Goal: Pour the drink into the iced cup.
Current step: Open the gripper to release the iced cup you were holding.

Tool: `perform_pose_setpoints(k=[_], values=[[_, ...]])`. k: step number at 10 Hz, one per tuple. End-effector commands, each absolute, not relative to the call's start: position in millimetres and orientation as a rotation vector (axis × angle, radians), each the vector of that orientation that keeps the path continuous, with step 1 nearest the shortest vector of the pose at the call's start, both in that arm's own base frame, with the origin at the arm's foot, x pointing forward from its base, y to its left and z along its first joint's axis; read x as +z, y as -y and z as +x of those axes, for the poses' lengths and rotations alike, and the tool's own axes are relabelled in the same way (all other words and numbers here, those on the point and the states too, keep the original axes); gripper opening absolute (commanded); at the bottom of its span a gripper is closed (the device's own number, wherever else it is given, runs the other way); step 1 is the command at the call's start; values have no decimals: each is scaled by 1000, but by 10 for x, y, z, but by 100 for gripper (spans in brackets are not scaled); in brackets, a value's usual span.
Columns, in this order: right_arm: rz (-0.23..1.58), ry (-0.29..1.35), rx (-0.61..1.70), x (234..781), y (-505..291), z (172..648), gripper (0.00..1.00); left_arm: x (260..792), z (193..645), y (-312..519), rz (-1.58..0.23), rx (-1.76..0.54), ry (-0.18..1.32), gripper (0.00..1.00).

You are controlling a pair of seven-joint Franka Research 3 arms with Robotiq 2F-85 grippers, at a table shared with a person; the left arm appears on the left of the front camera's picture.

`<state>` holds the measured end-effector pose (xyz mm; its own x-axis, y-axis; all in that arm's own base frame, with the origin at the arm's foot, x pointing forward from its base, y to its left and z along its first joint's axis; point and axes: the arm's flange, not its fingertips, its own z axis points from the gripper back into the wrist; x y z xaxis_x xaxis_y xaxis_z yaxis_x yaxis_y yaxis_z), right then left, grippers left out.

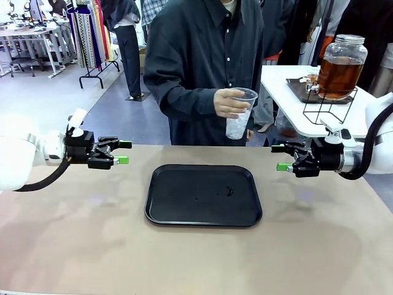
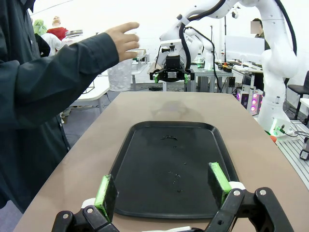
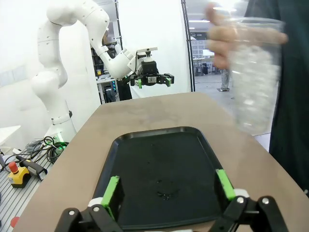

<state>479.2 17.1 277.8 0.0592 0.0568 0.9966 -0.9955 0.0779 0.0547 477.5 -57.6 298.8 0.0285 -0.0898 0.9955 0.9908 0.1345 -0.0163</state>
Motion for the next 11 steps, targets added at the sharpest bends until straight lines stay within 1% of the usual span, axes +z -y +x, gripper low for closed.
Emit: perform_pose_setpoints(k=[1, 11], values=[[1134, 1162, 1142, 2805, -172, 4803, 100, 2999, 4783, 588, -1050, -1137, 1183, 100], [1134, 1162, 1142, 2805, -172, 4803, 100, 2999, 4783, 588, -1050, -1137, 1183, 100]])
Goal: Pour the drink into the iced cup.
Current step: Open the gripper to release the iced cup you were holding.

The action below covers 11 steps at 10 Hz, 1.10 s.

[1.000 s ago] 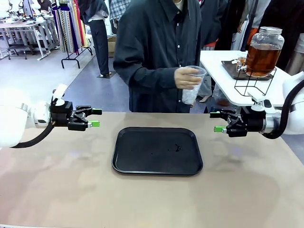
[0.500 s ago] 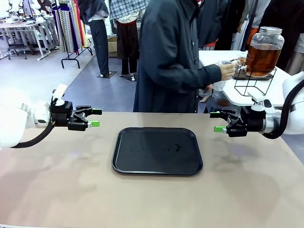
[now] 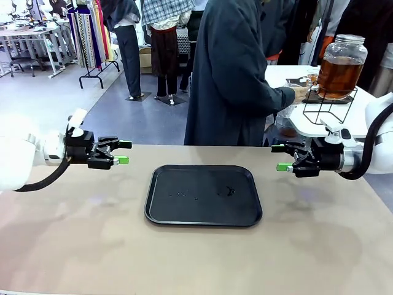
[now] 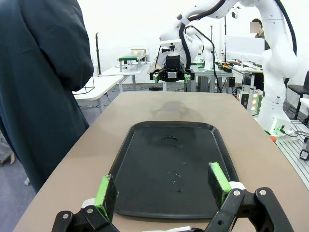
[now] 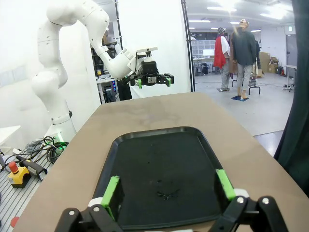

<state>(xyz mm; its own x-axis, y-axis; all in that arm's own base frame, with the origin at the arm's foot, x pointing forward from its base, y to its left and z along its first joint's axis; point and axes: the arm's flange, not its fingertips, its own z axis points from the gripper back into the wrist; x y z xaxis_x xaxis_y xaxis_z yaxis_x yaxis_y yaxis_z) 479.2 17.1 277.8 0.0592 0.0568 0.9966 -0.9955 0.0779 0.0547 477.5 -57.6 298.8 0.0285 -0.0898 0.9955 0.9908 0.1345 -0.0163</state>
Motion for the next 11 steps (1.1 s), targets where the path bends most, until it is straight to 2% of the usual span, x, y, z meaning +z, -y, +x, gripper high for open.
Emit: perform_pose_setpoints(k=[1, 11], values=[[1134, 1162, 1142, 2805, -172, 4803, 100, 2999, 4783, 588, -1050, -1137, 1183, 100], [1134, 1162, 1142, 2805, -172, 4803, 100, 2999, 4783, 588, -1050, -1137, 1183, 100]])
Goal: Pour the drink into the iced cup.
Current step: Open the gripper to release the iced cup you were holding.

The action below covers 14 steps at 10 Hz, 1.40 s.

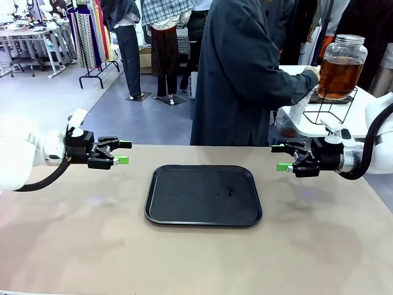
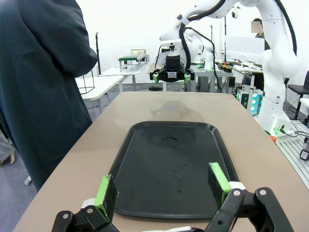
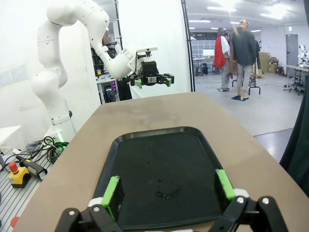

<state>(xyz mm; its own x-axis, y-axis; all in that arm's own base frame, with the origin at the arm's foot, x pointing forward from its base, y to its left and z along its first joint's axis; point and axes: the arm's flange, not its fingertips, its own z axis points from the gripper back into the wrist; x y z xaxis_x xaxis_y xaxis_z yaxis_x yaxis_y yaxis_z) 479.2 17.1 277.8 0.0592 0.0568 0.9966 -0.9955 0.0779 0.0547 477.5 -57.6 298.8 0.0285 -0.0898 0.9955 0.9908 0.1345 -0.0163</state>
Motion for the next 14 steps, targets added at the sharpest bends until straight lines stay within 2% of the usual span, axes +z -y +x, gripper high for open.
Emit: perform_pose_setpoints(k=[1, 14], values=[[1134, 1162, 1142, 2805, -172, 4803, 100, 2999, 4783, 588, -1050, -1137, 1183, 100], [1134, 1162, 1142, 2805, -172, 4803, 100, 2999, 4783, 588, -1050, -1137, 1183, 100]])
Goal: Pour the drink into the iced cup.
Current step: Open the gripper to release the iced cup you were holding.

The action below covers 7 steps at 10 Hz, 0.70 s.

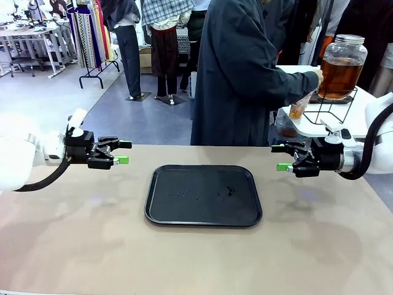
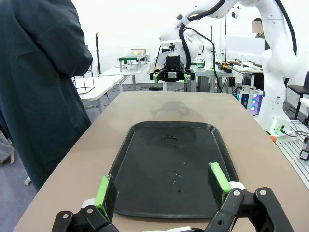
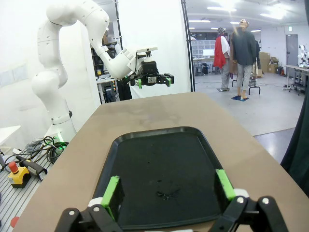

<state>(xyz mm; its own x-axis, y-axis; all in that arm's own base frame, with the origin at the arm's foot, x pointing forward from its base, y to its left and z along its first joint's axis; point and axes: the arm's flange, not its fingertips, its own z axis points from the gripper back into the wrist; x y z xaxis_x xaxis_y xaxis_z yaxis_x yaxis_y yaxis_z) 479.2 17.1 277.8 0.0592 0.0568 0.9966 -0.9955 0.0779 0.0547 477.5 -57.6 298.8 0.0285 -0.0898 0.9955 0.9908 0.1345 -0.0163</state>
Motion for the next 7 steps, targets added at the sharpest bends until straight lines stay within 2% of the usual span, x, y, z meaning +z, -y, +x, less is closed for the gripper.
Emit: perform_pose_setpoints(k=[1, 7], values=[[1134, 1162, 1142, 2805, -172, 4803, 100, 2999, 4783, 588, -1050, -1137, 1183, 100], [1134, 1162, 1142, 2805, -172, 4803, 100, 2999, 4783, 588, -1050, -1137, 1183, 100]])
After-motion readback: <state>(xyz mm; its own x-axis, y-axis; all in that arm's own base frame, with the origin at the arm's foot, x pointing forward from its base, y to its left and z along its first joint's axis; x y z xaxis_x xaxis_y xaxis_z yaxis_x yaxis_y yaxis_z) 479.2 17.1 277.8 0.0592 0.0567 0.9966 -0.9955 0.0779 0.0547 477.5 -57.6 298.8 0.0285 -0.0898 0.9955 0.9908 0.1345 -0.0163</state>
